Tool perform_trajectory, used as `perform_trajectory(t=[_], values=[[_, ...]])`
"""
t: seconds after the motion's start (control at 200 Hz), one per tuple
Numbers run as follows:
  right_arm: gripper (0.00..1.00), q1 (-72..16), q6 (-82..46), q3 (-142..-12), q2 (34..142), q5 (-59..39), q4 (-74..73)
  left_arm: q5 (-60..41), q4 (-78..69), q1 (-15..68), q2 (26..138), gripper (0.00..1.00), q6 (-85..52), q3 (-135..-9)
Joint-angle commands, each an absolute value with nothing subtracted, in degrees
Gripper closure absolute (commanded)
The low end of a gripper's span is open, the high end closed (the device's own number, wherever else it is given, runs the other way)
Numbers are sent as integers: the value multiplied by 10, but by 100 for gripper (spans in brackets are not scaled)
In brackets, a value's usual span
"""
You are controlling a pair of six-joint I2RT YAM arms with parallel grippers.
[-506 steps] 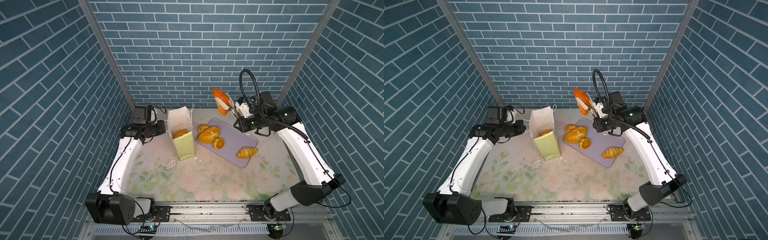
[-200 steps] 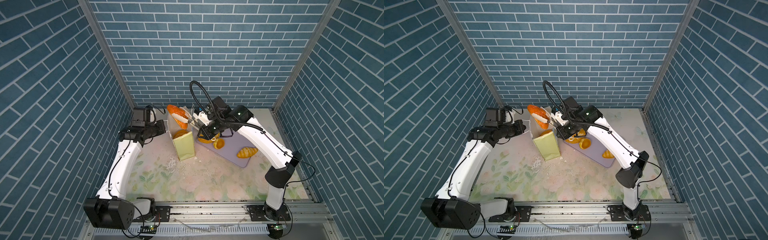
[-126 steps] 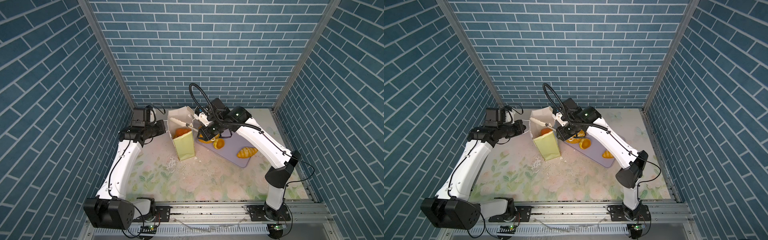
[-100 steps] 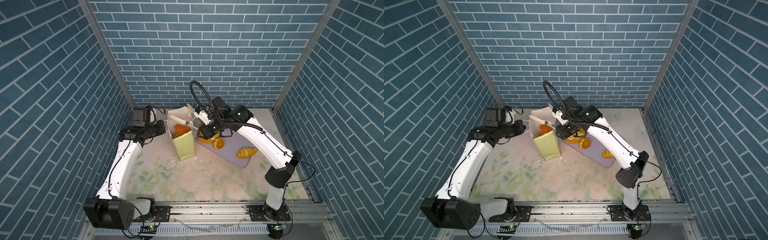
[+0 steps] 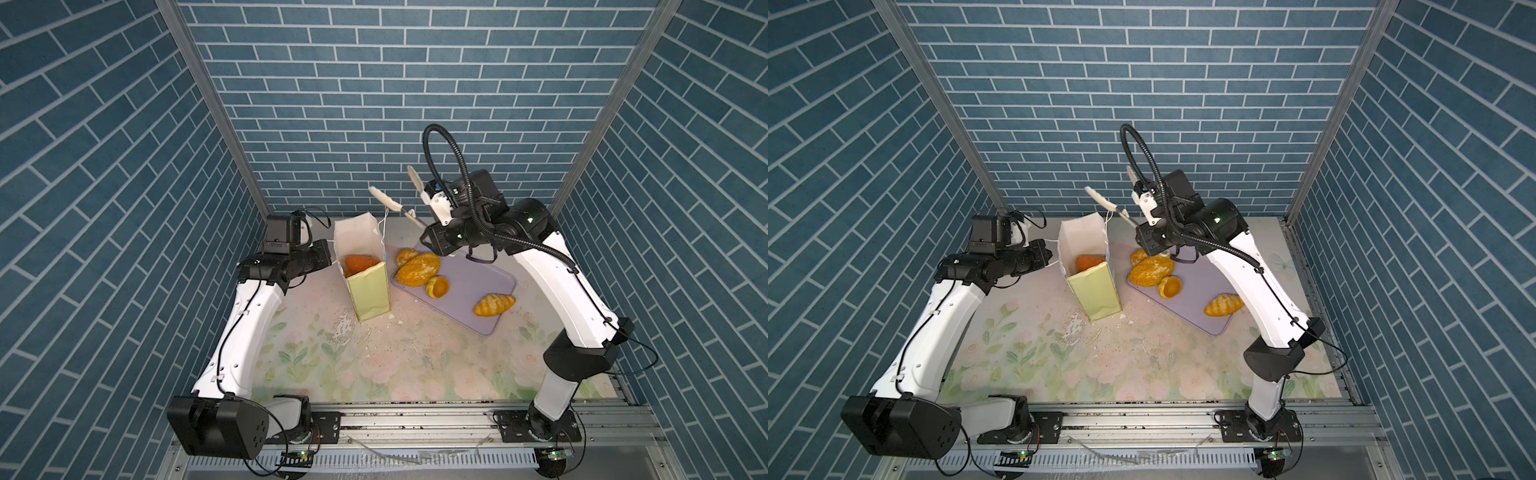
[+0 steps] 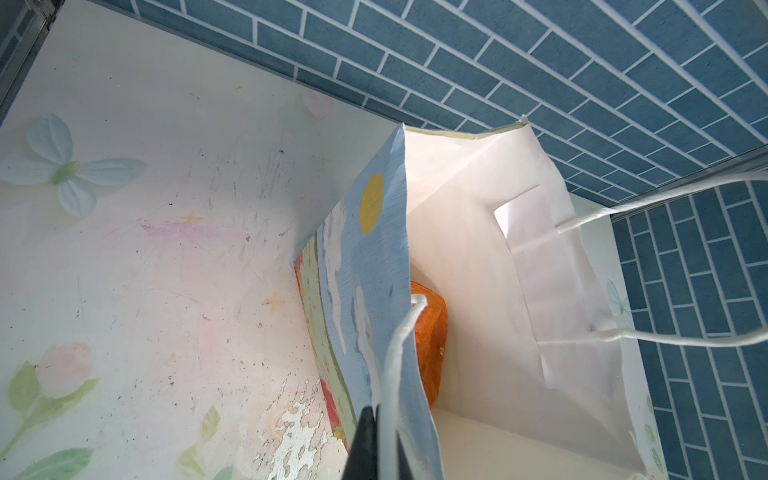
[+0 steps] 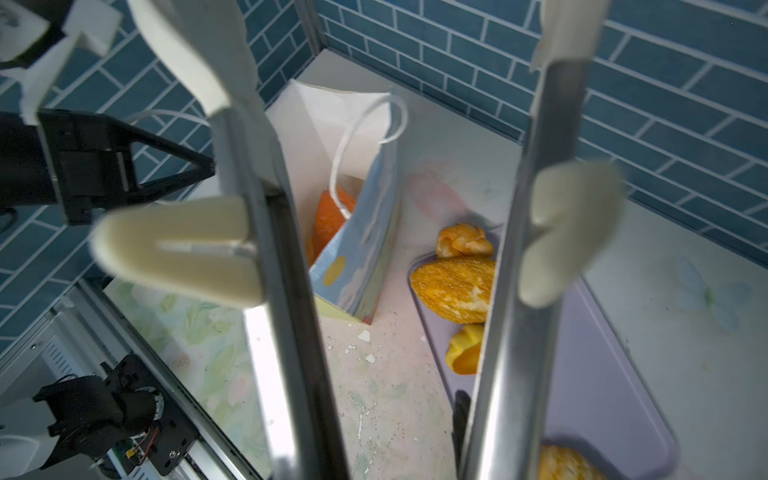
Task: Place the fake bread into the paper bag
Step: 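Open the tongs to drop the orange croissant into the bag, then move the tongs back down toward the striped yellow croissant on the tray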
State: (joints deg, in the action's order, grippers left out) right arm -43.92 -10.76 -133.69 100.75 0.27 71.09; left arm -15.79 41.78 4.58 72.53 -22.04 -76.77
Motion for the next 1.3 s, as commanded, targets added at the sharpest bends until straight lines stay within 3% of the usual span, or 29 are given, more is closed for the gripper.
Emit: perform_trajectory(t=[0.0, 0.28, 0.555, 1.295], values=[[55, -396, -155, -1273, 947, 42, 724, -164, 412, 46, 714, 95, -212, -770], [54, -308, -250, -985, 805, 53, 703, -163, 416, 46, 715, 95, -204, -776], [54, -282, -314, -761, 714, 12, 675, -168, 406, 47, 723, 95, -218, -784], [53, -258, -396, -594, 621, -35, 700, -172, 408, 50, 725, 95, -222, -775]])
